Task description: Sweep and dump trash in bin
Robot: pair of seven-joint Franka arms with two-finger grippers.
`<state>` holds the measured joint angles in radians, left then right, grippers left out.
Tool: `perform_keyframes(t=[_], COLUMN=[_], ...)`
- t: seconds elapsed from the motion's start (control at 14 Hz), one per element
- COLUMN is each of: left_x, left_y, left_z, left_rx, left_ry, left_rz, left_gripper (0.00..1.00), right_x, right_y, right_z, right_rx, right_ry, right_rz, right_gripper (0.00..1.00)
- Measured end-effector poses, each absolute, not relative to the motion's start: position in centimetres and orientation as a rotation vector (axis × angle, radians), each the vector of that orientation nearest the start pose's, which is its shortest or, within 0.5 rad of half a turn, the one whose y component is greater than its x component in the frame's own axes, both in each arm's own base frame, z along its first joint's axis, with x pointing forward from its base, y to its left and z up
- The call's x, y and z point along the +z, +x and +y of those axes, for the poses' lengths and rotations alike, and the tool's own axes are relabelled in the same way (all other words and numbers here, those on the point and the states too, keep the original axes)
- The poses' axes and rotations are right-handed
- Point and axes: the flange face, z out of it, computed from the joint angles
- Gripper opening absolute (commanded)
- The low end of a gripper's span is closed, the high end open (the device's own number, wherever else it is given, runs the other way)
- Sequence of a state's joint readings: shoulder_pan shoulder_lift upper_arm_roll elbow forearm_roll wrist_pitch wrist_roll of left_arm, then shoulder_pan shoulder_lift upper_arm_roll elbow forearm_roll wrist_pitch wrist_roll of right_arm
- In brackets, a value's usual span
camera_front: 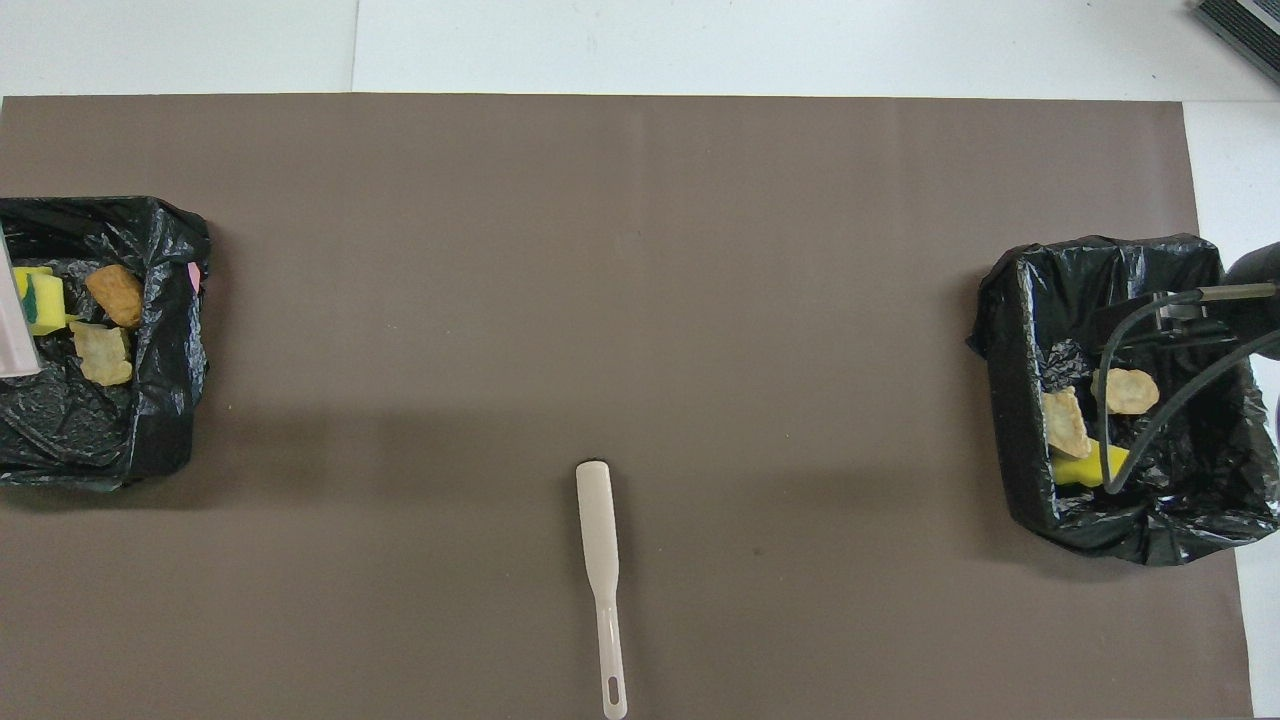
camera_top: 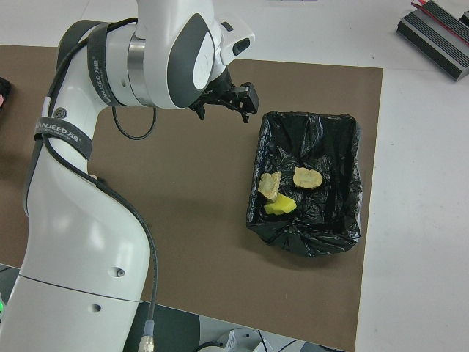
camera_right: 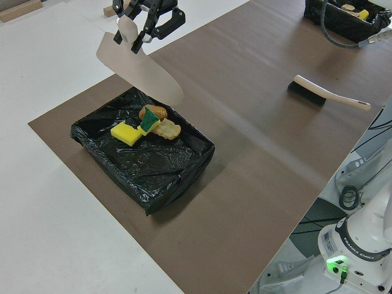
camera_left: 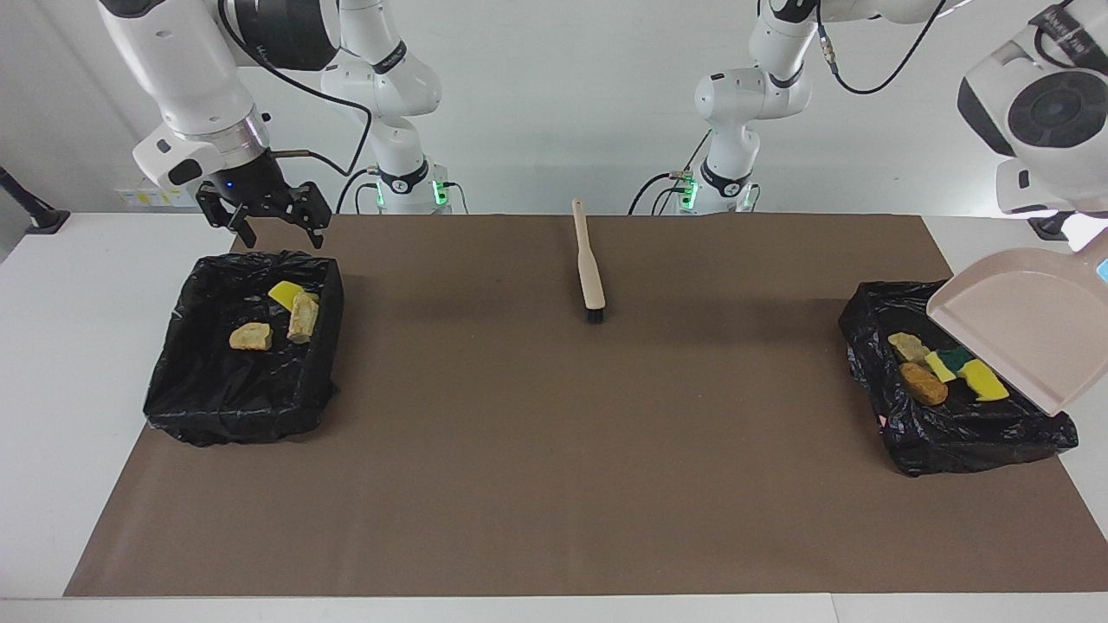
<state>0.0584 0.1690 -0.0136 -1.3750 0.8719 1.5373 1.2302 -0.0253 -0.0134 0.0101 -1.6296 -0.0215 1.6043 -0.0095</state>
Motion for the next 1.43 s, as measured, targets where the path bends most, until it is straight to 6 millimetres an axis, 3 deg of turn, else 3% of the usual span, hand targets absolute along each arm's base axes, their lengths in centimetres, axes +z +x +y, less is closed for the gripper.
perform_keyframes(t=[0.22, 0.36, 0.57, 0.79, 1.15, 1.43], left_x=[66.1, 65.7, 65.4, 62.9, 57.6, 53.7], left_y=[58.2, 57.6, 56.9, 56.7, 55.6, 54.8], left_z=[9.6, 7.5, 3.7, -3.2, -16.7, -25.0], left_rx=[0.489, 0.355, 0.276, 0.242, 0.170, 0.050], left_ry=[-2.227, -2.450, -2.624, -2.778, -2.982, -3.106], left_rz=[1.216, 1.073, 0.926, 0.767, 0.504, 0.316], left_gripper=[0.00, 0.00, 0.00, 0.00, 0.00, 0.00], right_x=[60.7, 60.7, 60.7, 60.7, 60.7, 60.7], right_y=[55.2, 55.2, 55.2, 55.2, 55.2, 55.2], right_z=[-0.9, -0.9, -0.9, -0.9, -0.9, -0.9], right_rx=[0.019, 0.019, 0.019, 0.019, 0.019, 0.019], right_ry=[-3.163, -3.163, -3.163, -3.163, -3.163, -3.163], right_rz=[0.003, 0.002, 0.002, 0.002, 0.002, 0.002], right_gripper=[1.00, 1.00, 1.00, 1.00, 1.00, 1.00])
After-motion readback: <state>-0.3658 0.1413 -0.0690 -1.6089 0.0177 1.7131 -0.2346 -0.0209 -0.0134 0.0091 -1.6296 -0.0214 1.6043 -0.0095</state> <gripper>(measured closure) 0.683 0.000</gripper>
